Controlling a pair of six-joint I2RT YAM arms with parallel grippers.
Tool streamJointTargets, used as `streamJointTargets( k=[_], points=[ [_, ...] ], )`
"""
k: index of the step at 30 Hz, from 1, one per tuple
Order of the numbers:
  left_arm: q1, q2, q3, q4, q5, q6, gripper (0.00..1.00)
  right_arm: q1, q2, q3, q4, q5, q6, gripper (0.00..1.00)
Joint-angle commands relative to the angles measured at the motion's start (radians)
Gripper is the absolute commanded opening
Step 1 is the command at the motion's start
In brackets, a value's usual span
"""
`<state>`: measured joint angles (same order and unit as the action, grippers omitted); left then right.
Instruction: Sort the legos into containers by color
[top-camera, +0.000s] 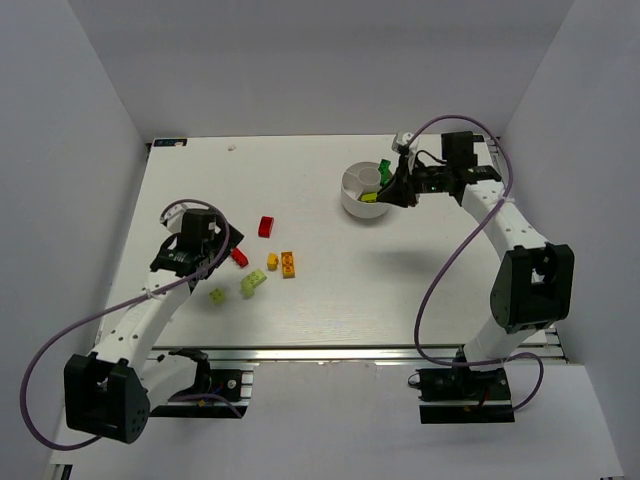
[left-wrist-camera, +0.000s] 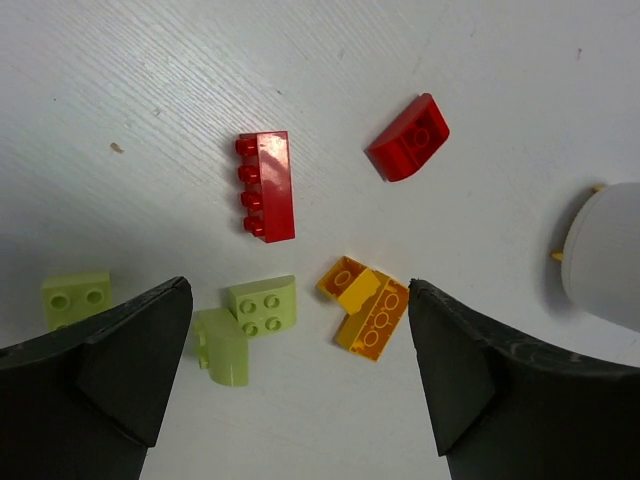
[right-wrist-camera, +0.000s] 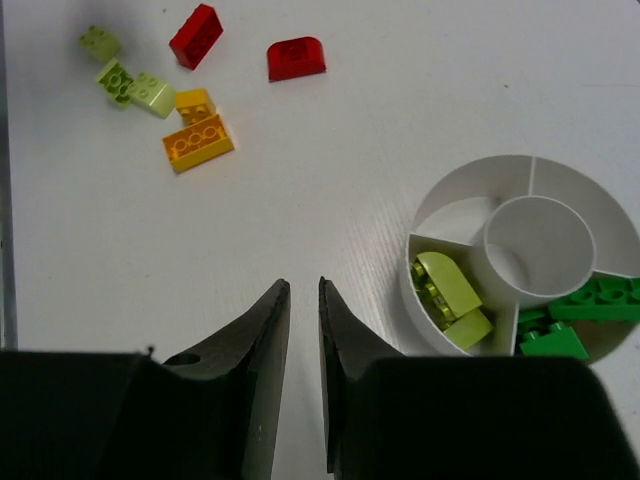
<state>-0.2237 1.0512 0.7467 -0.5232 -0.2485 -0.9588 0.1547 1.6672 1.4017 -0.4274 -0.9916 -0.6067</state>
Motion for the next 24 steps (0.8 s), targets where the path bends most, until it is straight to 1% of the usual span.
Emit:
streamJointTargets(
  k=[1, 3, 9, 12, 18, 21, 24],
  points=[
    [0.023, 0.053, 0.075, -0.087, 0.001, -0.009, 0.98, 0.032, -0.058, -0.023, -0.007, 0.030, -0.051, 0.28],
    [0.037, 0.082, 0.114, -0.110, 0.009, -0.008, 0.98, 0.063, -0.067, -0.038, -0.011, 0.037, -0.050, 0.37],
    [0.067, 0.208, 0.207, -0.190, -0.001, -0.009, 0.98, 0.141, -0.103, -0.101, 0.018, 0.079, -0.022, 0.49],
    [0.078, 0.260, 0.238, -0.213, -0.003, -0.011, 0.98, 0.160, -0.098, -0.106, 0.041, 0.102, 0.027, 0.51],
    [0.087, 0.328, 0.286, -0.239, -0.035, -0.014, 0.98, 0.172, -0.083, -0.099, 0.073, 0.148, 0.113, 0.52],
    [0.095, 0.352, 0.295, -0.245, -0.043, -0.009, 0.98, 0.174, -0.089, -0.110, 0.078, 0.154, 0.117, 0.52],
    [0.101, 0.400, 0.309, -0.248, -0.043, 0.005, 0.96, 0.175, -0.098, -0.128, 0.085, 0.162, 0.119, 0.52]
  ],
)
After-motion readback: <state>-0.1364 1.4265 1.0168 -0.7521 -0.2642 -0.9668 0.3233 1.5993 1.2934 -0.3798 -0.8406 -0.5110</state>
